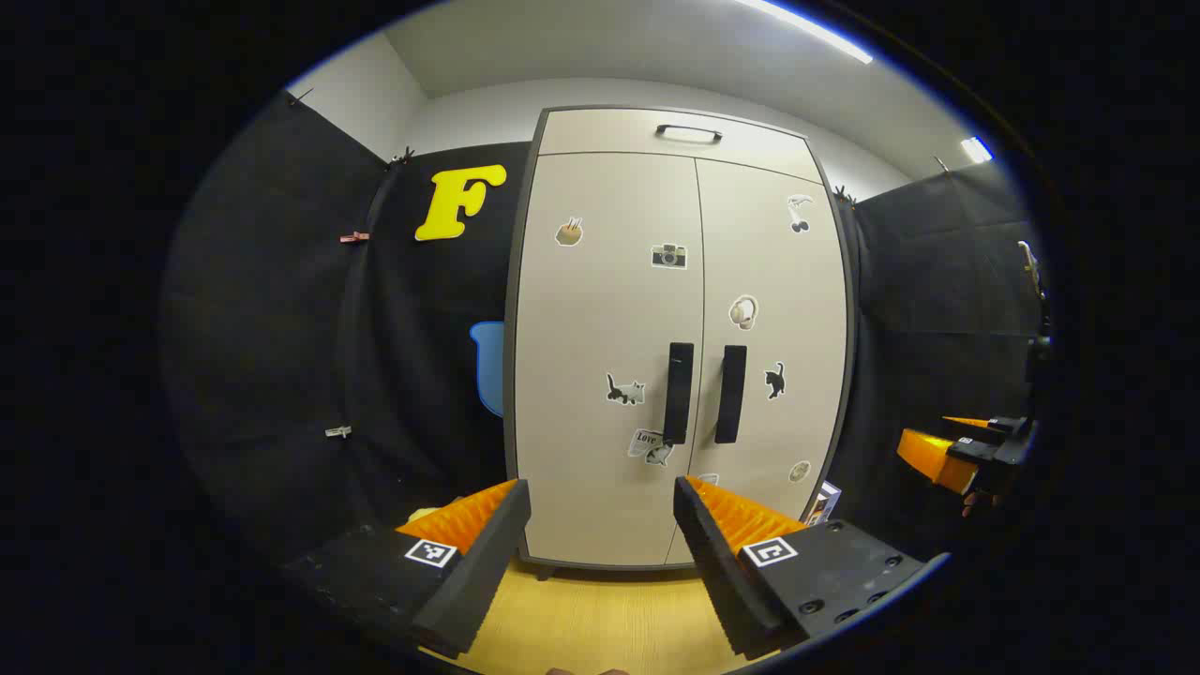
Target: Open the right door of the double-door shoe cabinet with the right hand, and open the left door with the left hand.
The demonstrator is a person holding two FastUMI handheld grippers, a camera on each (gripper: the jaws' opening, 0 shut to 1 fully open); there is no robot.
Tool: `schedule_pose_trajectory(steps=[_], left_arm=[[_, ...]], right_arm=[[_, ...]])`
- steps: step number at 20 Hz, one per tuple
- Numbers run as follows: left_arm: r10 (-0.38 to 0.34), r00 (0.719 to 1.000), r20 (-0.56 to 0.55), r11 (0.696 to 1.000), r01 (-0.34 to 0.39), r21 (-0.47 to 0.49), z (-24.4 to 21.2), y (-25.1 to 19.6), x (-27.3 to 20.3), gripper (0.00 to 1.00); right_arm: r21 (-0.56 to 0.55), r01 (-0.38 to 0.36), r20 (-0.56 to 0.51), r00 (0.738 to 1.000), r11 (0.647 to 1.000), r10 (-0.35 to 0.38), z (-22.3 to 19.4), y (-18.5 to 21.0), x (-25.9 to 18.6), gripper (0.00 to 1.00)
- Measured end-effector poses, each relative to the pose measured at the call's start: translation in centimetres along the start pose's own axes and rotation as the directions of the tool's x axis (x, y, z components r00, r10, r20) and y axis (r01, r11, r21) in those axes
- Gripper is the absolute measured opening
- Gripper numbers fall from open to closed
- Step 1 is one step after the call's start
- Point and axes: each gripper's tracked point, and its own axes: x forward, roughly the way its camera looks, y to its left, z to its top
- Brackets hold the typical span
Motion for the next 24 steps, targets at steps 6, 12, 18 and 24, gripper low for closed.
schedule_pose_trajectory(steps=[6, 12, 18, 24], left_arm=[[0.012, 1.000, -0.021, 1.000, -0.012, 0.003, 0.2, 2.0, 1.0, 0.95], [0.018, 1.000, -0.014, 1.000, -0.018, 0.019, 0.7, 3.5, 1.4, 0.95], [0.026, 1.000, -0.013, 0.999, -0.026, 0.036, 0.4, 4.7, 0.9, 0.95], [0.001, 1.000, -0.021, 1.000, 0.000, 0.013, -0.7, 5.3, 1.3, 0.95]], right_arm=[[0.002, -0.014, 0.023, 1.000, 1.000, 0.014, 1.8, 2.7, 0.8, 0.98], [0.006, -0.042, 0.019, 0.999, 0.999, 0.042, 2.0, 5.4, 1.2, 0.98], [0.002, -0.073, -0.015, 0.997, 0.997, 0.073, 1.0, 7.6, 1.4, 0.98], [-0.034, -0.064, 0.004, 0.998, 0.997, 0.064, 1.5, 8.3, 1.1, 0.98]])
